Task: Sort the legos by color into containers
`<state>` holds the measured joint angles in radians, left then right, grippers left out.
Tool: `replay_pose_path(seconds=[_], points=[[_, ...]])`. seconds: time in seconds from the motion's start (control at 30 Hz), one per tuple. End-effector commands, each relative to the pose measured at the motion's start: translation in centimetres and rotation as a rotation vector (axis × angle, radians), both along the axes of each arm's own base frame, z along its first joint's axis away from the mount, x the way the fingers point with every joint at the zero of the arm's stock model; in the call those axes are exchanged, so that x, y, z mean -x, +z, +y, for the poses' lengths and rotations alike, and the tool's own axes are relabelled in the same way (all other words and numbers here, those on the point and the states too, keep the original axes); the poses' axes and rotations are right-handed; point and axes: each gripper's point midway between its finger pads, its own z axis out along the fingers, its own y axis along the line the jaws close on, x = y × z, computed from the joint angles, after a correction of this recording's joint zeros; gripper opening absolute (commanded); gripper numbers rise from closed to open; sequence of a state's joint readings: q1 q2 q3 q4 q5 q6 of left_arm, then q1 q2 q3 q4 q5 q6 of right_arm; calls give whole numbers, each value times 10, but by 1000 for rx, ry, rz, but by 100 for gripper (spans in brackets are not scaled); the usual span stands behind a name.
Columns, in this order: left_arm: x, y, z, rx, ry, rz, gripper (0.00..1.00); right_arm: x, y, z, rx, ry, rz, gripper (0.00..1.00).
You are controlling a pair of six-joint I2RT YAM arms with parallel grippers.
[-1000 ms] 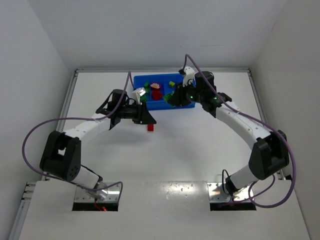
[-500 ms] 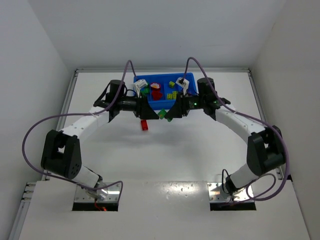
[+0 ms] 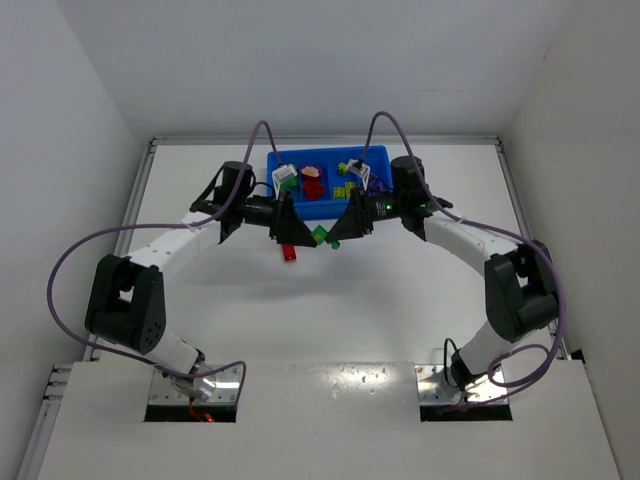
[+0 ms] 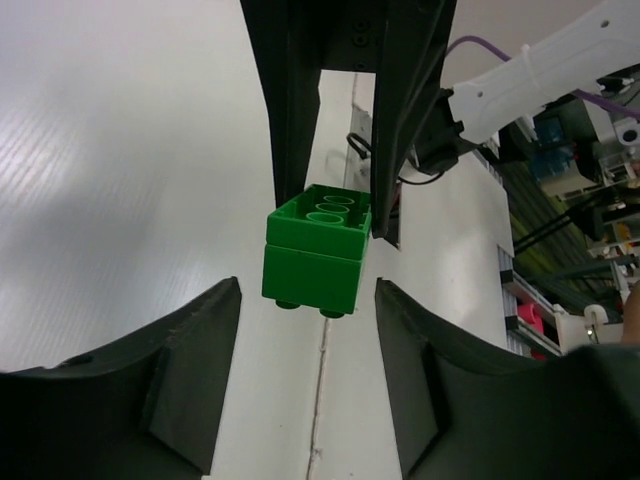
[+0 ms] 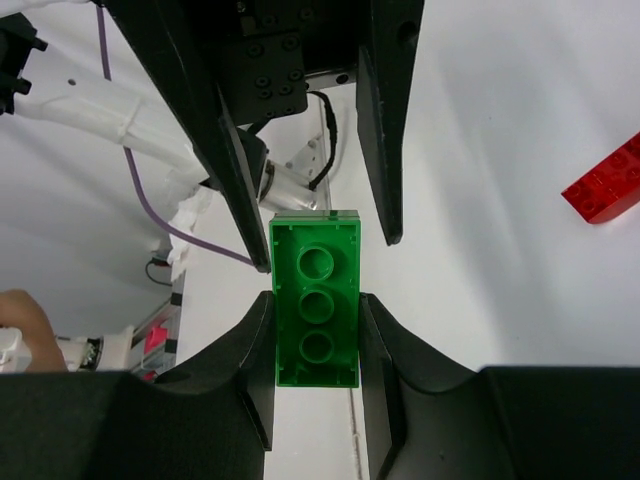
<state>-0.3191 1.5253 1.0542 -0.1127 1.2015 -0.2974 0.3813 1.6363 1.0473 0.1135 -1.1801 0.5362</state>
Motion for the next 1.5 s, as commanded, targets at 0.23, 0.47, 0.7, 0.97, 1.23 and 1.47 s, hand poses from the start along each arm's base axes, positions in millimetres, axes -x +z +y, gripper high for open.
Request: replay_pose_path(seconds=[0.23,0.47,0.7,0.97,1.23,1.47], points=[[3,18,-4,64,-87,-71,59,1,7,3,-39,41,-40,0],[2,19,-4,69,-95,-69,63,3,4,6,-36,50,-31,0],[1,16,-5,67,-95,-61,55,10,2,10,-40,77,-29,0],[5,17,-7,73,-113,-58,13,10,2,10,-40,77,-29,0],[31,-18,-3,19,-88,2,0,-21,31,-6,-77,3,-99,0],[48,-34,3,-9,-75,21,0,-53,60,-27,-112,-82,-163,0]])
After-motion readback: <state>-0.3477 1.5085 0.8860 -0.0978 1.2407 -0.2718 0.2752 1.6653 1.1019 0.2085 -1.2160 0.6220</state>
